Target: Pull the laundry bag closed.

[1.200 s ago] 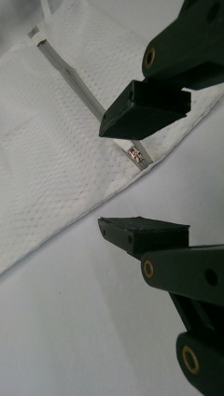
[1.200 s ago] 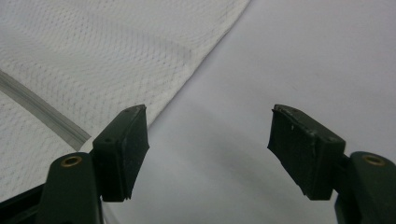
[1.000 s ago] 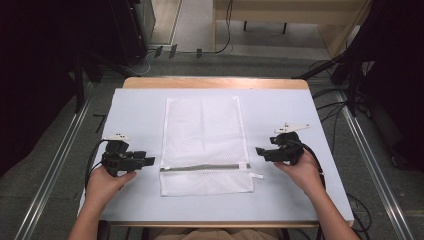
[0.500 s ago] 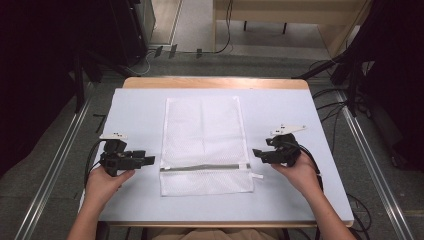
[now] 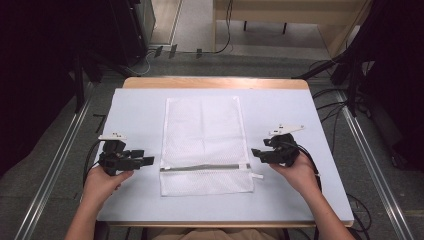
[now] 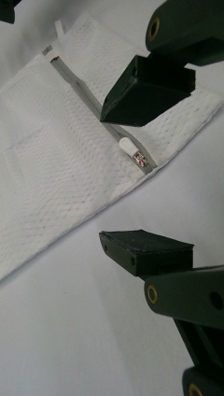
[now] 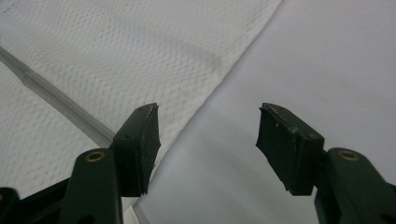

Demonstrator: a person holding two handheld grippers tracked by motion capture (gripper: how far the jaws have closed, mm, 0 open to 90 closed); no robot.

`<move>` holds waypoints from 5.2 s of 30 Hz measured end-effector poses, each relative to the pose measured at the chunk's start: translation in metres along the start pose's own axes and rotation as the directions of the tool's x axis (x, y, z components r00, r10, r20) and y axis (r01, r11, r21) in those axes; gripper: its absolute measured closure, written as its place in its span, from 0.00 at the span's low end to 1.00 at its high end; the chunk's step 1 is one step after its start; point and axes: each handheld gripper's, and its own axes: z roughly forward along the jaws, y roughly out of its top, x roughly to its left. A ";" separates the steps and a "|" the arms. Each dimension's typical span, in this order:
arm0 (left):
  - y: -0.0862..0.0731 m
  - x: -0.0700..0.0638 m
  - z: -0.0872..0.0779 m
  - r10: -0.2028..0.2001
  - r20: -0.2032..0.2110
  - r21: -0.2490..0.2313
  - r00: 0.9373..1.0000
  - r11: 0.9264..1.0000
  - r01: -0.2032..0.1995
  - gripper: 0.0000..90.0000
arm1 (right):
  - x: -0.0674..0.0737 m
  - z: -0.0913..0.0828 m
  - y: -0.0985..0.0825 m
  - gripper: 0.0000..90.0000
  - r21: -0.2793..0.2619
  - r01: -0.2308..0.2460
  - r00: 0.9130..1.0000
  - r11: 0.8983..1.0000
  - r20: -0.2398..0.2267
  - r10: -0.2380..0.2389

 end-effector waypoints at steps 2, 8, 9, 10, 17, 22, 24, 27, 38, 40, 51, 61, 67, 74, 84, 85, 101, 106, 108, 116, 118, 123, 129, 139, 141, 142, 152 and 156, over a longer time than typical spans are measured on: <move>0.000 0.000 0.000 0.001 0.003 -0.004 1.000 1.000 -0.001 0.41 | 0.001 0.000 0.000 0.45 0.006 0.002 1.000 1.000 -0.005 -0.002; 0.001 0.000 0.000 0.000 -0.007 0.000 1.000 1.000 0.000 0.41 | 0.009 -0.002 0.005 0.50 -0.003 0.019 1.000 1.000 -0.019 -0.020; 0.001 0.000 0.000 -0.005 -0.008 0.005 1.000 1.000 0.005 0.41 | 0.010 -0.003 0.006 0.52 -0.001 0.014 0.999 1.000 -0.035 -0.014; 0.001 0.000 0.000 -0.003 -0.007 0.006 1.000 1.000 0.003 0.41 | 0.011 -0.002 0.007 0.52 0.003 0.005 0.999 1.000 -0.049 -0.005; 0.001 0.001 0.000 -0.006 -0.012 0.012 1.000 1.000 0.006 0.41 | 0.020 0.002 0.014 0.53 0.016 0.021 0.998 1.000 -0.064 -0.020; 0.001 0.002 -0.001 -0.010 -0.013 0.008 1.000 1.000 0.010 0.41 | 0.034 0.000 0.018 0.53 0.008 0.032 0.996 0.999 -0.085 -0.031; 0.000 0.003 -0.001 -0.011 -0.013 0.008 1.000 1.000 0.011 0.41 | 0.038 0.001 0.020 0.53 0.007 0.049 0.994 0.999 -0.094 -0.048; 0.000 0.002 -0.001 -0.009 -0.013 0.009 1.000 1.000 0.009 0.41 | 0.043 0.005 0.021 0.53 0.015 0.066 0.992 0.998 -0.106 -0.064; 0.000 0.001 0.000 0.006 -0.021 0.014 1.000 1.000 -0.006 0.41 | 0.057 0.014 0.034 0.56 0.031 0.105 0.985 0.994 -0.141 -0.099; 0.000 0.000 0.001 0.002 -0.021 0.012 1.000 1.000 -0.002 0.41 | 0.062 0.017 0.039 0.57 0.027 0.117 0.982 0.993 -0.153 -0.111; 0.000 0.000 0.001 0.001 -0.020 0.013 1.000 1.000 0.000 0.41 | 0.079 0.031 0.053 0.61 0.039 0.152 0.971 0.988 -0.192 -0.142; 0.000 0.001 0.001 0.000 -0.016 0.018 1.000 1.000 0.000 0.41 | 0.086 0.050 0.063 0.62 0.044 0.156 0.965 0.987 -0.220 -0.142; 0.000 0.001 0.002 0.000 -0.015 0.019 1.000 1.000 0.000 0.41 | 0.095 0.059 0.069 0.61 0.045 0.174 0.958 0.984 -0.239 -0.159; 0.000 0.001 0.001 0.001 -0.017 0.021 1.000 1.000 -0.001 0.41 | 0.107 0.067 0.075 0.63 0.049 0.199 0.948 0.979 -0.261 -0.180; 0.000 0.003 0.002 0.004 -0.027 0.029 1.000 1.000 -0.003 0.41 | 0.122 0.077 0.080 0.67 0.061 0.193 0.941 0.979 -0.296 -0.166; 0.000 0.003 0.002 0.002 -0.027 0.028 1.000 1.000 -0.002 0.41 | 0.123 0.078 0.081 0.67 0.056 0.197 0.938 0.979 -0.302 -0.171; 0.000 0.005 0.001 -0.001 -0.026 0.020 1.000 1.000 0.002 0.41 | 0.150 0.097 0.077 0.78 0.076 0.208 0.913 0.975 -0.373 -0.166; -0.001 0.006 0.001 -0.003 -0.030 0.022 1.000 1.000 0.003 0.41 | 0.155 0.103 0.077 0.78 0.076 0.194 0.909 0.978 -0.389 -0.151; -0.002 0.008 0.001 -0.003 -0.030 0.027 1.000 1.000 0.003 0.42 | 0.157 0.106 0.076 0.78 0.083 0.191 0.911 0.978 -0.385 -0.145; -0.002 0.009 0.000 -0.013 -0.031 0.018 0.999 1.000 0.013 0.42 | 0.168 0.116 0.073 0.75 0.080 0.224 0.900 0.971 -0.400 -0.174; -0.002 0.010 0.000 -0.011 -0.028 0.019 1.000 1.000 0.012 0.42 | 0.171 0.119 0.072 0.76 0.083 0.238 0.894 0.968 -0.408 -0.185; -0.002 0.011 0.000 -0.011 -0.028 0.018 1.000 1.000 0.012 0.42 | 0.179 0.125 0.070 0.82 0.092 0.260 0.883 0.961 -0.425 -0.198; -0.002 0.010 0.000 -0.009 -0.028 0.020 1.000 1.000 0.009 0.41 | 0.185 0.133 0.068 0.85 0.117 0.272 0.879 0.955 -0.434 -0.197; -0.004 0.013 -0.001 -0.014 -0.021 0.004 1.000 1.000 0.015 0.42 | 0.196 0.143 0.070 0.86 0.122 0.276 0.876 0.954 -0.440 -0.197; -0.004 0.014 -0.001 -0.020 -0.025 -0.002 0.999 1.000 0.020 0.42 | 0.198 0.144 0.072 0.86 0.114 0.282 0.873 0.952 -0.442 -0.206; -0.004 0.014 -0.002 -0.020 -0.025 -0.005 0.999 1.000 0.020 0.42 | 0.201 0.145 0.072 0.87 0.118 0.284 0.874 0.952 -0.439 -0.206; -0.005 0.015 0.000 -0.015 -0.022 0.002 1.000 1.000 0.015 0.42 | 0.209 0.152 0.074 0.92 0.102 0.302 0.873 0.948 -0.430 -0.232; -0.005 0.014 -0.001 -0.015 -0.018 0.001 1.000 1.000 0.015 0.42 | 0.211 0.154 0.075 0.93 0.098 0.309 0.870 0.946 -0.431 -0.239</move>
